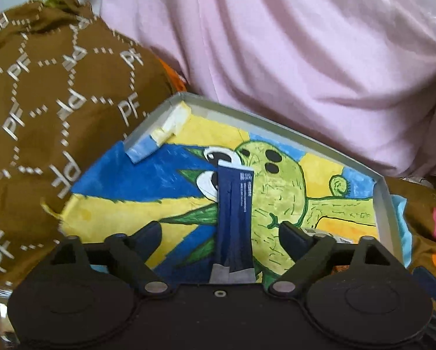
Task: Organize snacks
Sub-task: 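Carry both packets over the silver tray and open both tools to drop them inside, then move both tools back toward the remaining snacks on the blanket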
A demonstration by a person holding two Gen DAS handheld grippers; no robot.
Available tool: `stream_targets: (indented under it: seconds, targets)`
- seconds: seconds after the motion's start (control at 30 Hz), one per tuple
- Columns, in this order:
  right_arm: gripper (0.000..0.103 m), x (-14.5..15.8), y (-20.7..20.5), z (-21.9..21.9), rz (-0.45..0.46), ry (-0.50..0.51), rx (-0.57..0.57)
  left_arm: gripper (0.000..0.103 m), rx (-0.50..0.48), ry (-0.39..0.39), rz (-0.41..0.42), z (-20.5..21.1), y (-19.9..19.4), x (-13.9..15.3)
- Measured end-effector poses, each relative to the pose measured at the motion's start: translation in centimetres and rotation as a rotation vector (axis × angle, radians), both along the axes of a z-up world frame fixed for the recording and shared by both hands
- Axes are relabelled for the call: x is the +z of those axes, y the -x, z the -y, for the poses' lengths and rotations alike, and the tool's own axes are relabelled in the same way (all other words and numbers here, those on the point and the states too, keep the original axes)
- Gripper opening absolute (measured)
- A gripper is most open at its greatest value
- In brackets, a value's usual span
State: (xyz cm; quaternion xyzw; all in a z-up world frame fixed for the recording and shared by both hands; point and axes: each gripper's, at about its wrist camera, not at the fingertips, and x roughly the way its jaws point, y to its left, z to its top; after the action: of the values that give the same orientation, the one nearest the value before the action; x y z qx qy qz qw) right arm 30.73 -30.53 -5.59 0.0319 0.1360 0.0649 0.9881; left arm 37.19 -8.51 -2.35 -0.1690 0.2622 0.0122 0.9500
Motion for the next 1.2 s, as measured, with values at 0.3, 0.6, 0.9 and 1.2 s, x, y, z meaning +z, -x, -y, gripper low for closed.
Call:
stream_targets:
  seconds: [0.3,0.6,0.9,1.2]
  targets:
    - [0.103,1.6,3.1,-0.4,0.078,0.038,-0.024,0.102,0.005,-0.063,0.065,-0.8,4.6,2.0]
    - [0.103,3.4,8.3,-0.5,0.117,0.072,-0.03,0.102,-0.02,-0.099,0.089,-1.4,10.4,2.6]
    - [0.103,3.7,13.6,-1.1,0.086,0.113,0.036,0.102,-0.123,-0.188,0.052,-0.8,16.6,1.1]
    - [0.103,3.3,16.2,-2.2,0.046,0.269,0.193,0.102,-0.186,-0.231,0.008,-0.7,21.4,-1.0]
